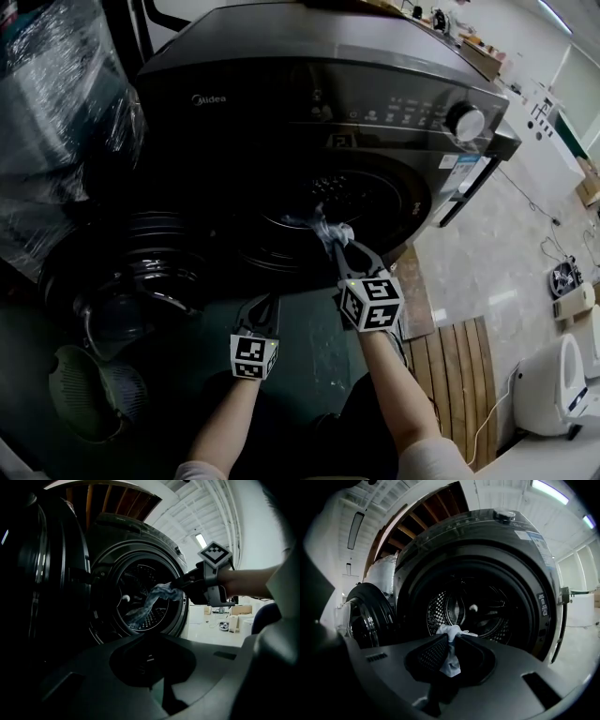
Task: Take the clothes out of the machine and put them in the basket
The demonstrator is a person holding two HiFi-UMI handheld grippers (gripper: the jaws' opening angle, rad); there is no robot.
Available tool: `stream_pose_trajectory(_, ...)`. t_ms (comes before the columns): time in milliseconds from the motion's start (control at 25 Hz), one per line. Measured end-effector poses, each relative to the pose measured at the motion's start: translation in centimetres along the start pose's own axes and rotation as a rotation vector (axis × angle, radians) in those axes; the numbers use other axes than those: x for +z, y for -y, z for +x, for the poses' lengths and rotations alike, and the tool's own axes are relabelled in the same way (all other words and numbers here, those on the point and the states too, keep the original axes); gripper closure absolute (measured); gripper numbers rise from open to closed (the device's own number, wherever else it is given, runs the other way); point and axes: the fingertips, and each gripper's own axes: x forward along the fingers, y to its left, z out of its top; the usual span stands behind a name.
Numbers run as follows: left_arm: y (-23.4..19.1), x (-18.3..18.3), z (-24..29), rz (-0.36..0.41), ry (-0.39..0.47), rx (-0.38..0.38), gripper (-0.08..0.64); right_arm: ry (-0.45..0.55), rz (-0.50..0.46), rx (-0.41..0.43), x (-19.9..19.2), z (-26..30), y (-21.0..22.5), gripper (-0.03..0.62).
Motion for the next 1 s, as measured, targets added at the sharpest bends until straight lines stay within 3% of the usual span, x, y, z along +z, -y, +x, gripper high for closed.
stream_pose_trajectory(320, -0.9, 0.0, 0.3, -0.015, 0.004, 0.014, 0.540, 0.003, 0.002, -0.020, -2.0, -2.8, 0.1, 0.537)
stream_pose_trajectory(1000, -0.6, 0.4, -0.3, -0.002, 0.017, 0.007, 0.540, 0.014, -0.003, 0.060, -4.4, -2.0, -1.2, 0.536)
